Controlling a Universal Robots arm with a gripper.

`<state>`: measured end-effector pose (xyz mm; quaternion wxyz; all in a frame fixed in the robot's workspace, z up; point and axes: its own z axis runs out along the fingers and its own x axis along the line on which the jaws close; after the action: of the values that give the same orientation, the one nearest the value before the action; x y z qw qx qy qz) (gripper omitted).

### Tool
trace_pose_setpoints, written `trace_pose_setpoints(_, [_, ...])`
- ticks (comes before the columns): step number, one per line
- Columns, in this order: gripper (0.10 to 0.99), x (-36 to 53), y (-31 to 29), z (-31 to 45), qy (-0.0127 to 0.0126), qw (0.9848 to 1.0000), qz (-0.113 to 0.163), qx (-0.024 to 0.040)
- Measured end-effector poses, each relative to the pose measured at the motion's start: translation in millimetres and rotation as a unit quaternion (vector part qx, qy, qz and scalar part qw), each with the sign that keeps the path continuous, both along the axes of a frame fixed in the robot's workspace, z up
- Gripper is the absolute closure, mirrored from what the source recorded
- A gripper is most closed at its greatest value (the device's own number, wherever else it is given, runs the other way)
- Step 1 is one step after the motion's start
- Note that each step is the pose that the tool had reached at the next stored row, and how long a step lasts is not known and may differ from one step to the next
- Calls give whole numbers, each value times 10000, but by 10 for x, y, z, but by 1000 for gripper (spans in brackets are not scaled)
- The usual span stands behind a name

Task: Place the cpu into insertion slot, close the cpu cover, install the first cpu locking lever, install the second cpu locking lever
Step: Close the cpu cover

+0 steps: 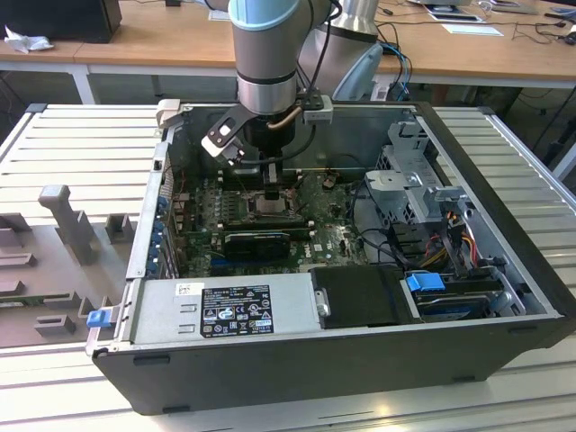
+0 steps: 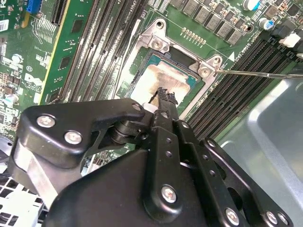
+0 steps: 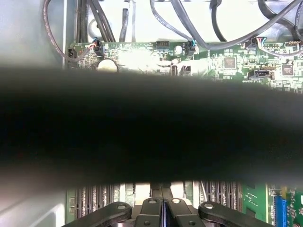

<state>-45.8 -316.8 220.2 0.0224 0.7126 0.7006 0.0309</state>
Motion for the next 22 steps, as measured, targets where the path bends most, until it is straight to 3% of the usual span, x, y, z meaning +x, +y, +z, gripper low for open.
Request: trace_pose_setpoints(22, [980,0,0,63,1,10000,-5,-1])
